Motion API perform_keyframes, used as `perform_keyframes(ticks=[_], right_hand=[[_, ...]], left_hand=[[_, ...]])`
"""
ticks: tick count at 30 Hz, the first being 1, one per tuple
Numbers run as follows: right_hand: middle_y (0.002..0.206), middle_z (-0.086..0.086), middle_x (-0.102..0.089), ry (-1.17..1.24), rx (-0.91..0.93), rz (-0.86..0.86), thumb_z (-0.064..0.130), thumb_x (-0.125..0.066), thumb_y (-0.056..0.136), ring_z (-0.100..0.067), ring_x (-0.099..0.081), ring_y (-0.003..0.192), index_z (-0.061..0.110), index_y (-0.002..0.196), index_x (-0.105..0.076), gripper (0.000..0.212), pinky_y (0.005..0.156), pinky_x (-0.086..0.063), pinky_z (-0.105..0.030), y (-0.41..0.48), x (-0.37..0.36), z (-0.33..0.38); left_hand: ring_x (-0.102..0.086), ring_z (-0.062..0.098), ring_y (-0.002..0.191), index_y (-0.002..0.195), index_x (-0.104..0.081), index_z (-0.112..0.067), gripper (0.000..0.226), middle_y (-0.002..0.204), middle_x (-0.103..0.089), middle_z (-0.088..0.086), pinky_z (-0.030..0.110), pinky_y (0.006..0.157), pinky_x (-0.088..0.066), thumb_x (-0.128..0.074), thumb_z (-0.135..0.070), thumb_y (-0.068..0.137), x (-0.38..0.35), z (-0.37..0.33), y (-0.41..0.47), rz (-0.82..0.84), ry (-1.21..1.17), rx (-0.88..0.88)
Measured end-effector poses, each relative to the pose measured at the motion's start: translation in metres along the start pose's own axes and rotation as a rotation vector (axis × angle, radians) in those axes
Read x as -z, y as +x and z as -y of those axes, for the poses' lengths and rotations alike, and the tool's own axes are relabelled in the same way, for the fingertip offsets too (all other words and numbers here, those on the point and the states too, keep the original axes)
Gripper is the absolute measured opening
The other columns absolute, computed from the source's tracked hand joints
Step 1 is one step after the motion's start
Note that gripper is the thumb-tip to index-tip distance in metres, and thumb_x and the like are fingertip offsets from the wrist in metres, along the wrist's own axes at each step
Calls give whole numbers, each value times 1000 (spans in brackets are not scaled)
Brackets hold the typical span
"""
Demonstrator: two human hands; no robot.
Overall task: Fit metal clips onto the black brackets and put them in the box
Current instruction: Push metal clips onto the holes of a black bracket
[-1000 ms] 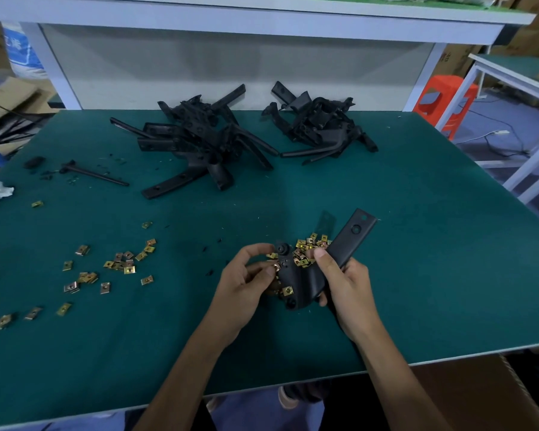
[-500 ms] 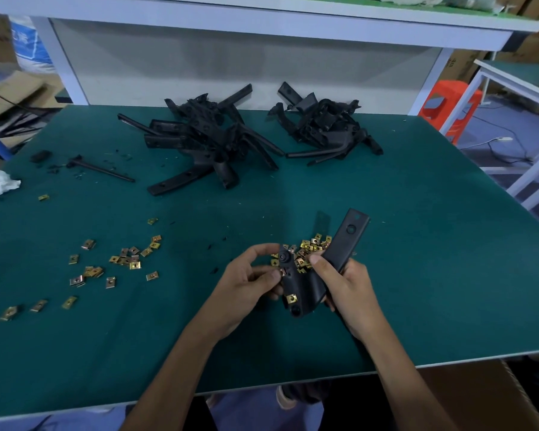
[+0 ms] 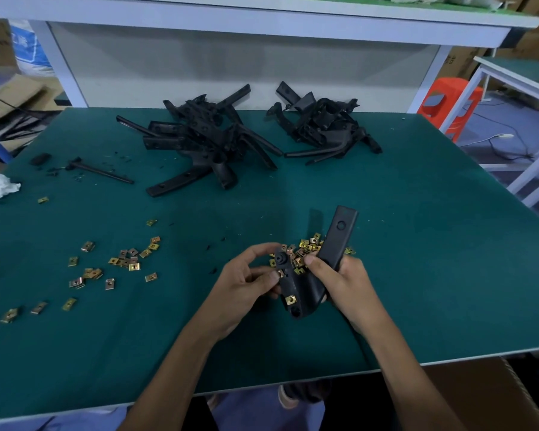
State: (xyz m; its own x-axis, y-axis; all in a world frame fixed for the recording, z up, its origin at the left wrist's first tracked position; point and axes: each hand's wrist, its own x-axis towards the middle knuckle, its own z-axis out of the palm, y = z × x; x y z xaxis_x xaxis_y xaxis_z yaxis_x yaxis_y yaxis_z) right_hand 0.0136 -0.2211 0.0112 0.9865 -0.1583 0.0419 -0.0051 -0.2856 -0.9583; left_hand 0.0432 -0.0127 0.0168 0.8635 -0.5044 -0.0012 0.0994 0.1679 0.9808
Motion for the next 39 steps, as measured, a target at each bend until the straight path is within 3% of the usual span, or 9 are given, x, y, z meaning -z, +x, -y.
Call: perform_keyframes(ticks=[4,8,13,17,21,28,31,34,39], right_hand=[[55,4,-58,-17,-38,31,34,-67,96,-13,-58,52,19,62,-56,38,50,-44,-23,1,4,5],[64,-8,-53,136,-162,-13,41,-71,81,-20,-50,59,0,76,-65,42,55,-37,-32,2,1,8],[55,-6,-46,278,-249,27,37,-70,85,-11,-39,39,18,79,-78,21,37,-25,-16,2,4,8],[56,-9,-42,221,-232,42,34,-70,88,-14,-34,40,10,82,-75,25,38,-20,-18,3,5,6],[56,-4,-40,166,-185,54,40,-71,83,-11,-35,42,-9,86,-58,51,39,-24,-18,3,2,4],[59,-7,-48,230,-143,5,50,-68,86,-21,-40,47,21,77,-73,30,37,-26,-24,-2,2,4],[61,-8,-55,367,-122,-53,49,-69,89,-16,-44,43,14,88,-77,36,36,-31,-24,-4,6,2],[59,-9,-55,484,-125,-90,53,-73,85,-17,-44,41,-9,96,-66,63,36,-33,-25,-7,10,1],[60,-8,-56,368,-110,-86,55,-72,85,-22,-46,46,-2,94,-69,58,39,-36,-26,-8,5,3]], left_hand=[[-62,14,73,130,-58,-20,39,85,-73,4,25,69,-52,-60,1,97,2,-1,0,53,28,16],[-57,12,70,126,-61,-27,36,80,-68,3,23,68,-50,-63,-8,95,3,-1,1,89,53,30],[-55,9,70,127,-60,-30,35,85,-72,0,20,67,-47,-65,-15,97,6,-1,3,156,58,49],[-55,10,69,127,-61,-32,35,87,-72,4,21,67,-48,-66,-18,96,8,-2,3,180,82,69],[-58,12,66,126,-64,-29,37,80,-66,3,23,65,-49,-69,-16,92,6,-2,4,130,40,73],[-62,14,72,119,-69,-29,30,81,-73,7,21,65,-49,-72,-23,89,-3,-1,2,-5,8,28],[-64,10,70,100,-74,-29,14,81,-75,7,18,63,-49,-69,-32,87,-10,3,1,-165,76,-34],[-57,8,65,88,-74,-30,17,74,-70,2,19,61,-46,-59,-38,94,-12,5,-2,-260,258,-103],[-53,-1,65,87,-74,-30,18,69,-64,-13,14,61,-42,-60,-28,98,-28,1,-4,-232,304,-146]])
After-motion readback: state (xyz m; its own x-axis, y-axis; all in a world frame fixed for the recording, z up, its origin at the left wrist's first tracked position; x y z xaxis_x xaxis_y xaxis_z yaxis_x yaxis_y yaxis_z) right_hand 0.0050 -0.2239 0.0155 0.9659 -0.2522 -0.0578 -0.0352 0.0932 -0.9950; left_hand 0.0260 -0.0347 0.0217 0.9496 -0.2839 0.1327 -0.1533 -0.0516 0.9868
